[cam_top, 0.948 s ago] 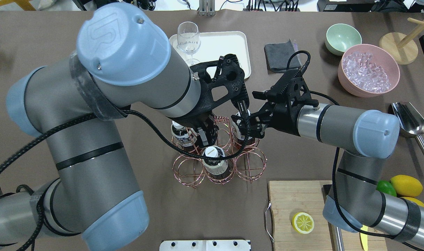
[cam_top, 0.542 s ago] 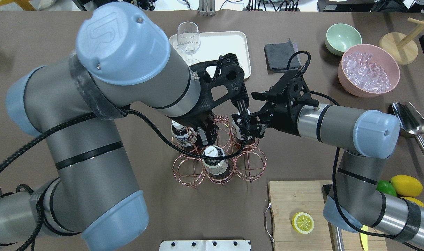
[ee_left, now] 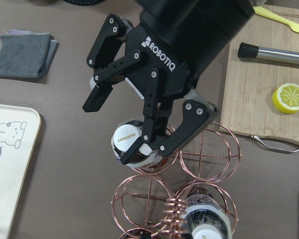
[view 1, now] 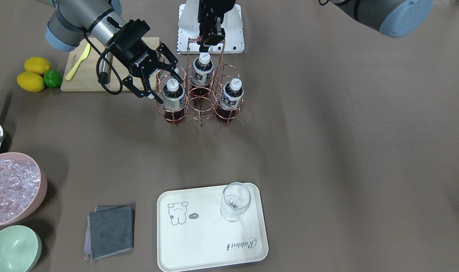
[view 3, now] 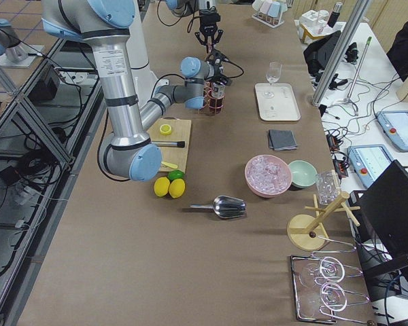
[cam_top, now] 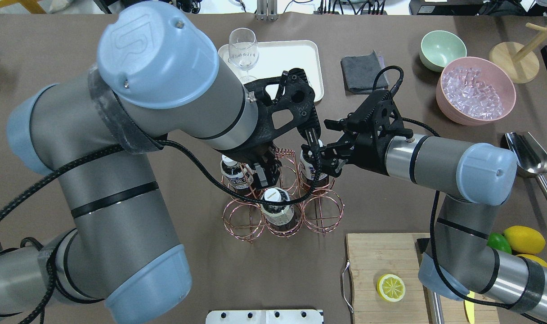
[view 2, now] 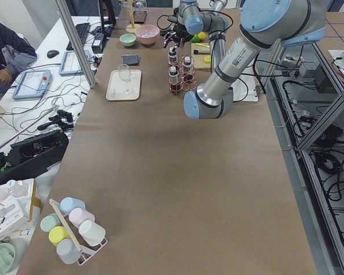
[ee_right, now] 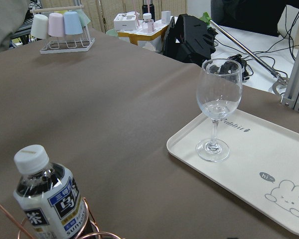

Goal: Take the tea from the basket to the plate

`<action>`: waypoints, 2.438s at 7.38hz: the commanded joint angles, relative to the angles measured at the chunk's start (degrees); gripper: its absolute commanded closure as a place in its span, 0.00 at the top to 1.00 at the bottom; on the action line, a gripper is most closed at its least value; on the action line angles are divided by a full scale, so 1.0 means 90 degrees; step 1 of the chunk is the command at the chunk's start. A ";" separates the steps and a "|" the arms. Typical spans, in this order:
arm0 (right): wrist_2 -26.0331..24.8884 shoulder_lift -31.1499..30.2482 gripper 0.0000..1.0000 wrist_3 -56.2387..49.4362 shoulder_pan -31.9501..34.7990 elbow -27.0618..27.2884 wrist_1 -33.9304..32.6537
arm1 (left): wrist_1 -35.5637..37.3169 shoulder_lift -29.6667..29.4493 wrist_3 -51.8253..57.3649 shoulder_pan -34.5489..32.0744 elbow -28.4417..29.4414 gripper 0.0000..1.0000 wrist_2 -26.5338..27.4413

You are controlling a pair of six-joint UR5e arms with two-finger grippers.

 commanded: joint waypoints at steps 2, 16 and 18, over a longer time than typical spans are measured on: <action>-0.0093 0.0009 0.81 0.0149 0.0000 0.0023 0.0010 | -0.0001 0.0000 0.0019 -0.0005 0.0000 0.00 -0.0009; -0.0211 -0.0001 0.00 -0.0064 -0.0420 0.1058 -0.1142 | 0.0009 0.0000 0.0029 -0.0014 0.0000 0.00 -0.0058; 0.0235 0.0028 0.00 -0.0192 -0.0003 0.1068 -0.1288 | 0.0009 0.0000 0.0029 -0.0024 0.0000 0.00 -0.0058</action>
